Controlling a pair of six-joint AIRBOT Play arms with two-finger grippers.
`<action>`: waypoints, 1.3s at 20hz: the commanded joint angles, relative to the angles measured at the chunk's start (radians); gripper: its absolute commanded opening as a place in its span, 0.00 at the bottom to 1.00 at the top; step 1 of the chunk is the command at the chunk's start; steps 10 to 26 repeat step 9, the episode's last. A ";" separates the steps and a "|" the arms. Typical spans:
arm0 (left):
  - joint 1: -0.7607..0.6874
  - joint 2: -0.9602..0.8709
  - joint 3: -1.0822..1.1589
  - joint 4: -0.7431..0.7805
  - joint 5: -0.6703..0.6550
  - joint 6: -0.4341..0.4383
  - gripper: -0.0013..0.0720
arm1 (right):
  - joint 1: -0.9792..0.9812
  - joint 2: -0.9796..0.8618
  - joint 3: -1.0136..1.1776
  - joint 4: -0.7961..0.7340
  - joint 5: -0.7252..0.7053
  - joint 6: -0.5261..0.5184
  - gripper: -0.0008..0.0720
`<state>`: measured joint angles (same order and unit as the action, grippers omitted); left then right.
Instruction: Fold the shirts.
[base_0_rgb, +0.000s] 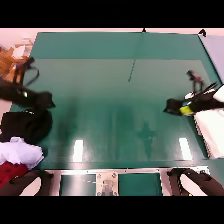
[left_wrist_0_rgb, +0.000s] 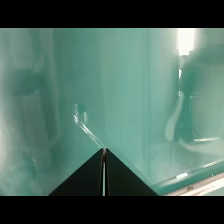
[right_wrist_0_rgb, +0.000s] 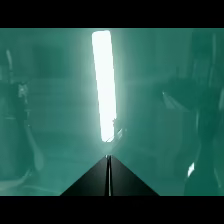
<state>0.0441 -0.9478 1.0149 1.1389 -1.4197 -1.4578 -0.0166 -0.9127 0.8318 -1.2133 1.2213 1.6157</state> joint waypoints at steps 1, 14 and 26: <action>0.000 0.107 -0.177 -0.018 0.037 0.000 0.05 | 0.141 0.072 -0.114 0.047 -0.087 -0.001 0.03; 0.000 0.107 -0.177 -0.018 0.067 -0.001 0.05 | 0.183 0.071 -0.114 0.054 -0.039 -0.002 0.04; 0.000 0.107 -0.177 -0.018 0.067 -0.001 0.05 | 0.183 0.071 -0.114 0.054 -0.039 -0.002 0.04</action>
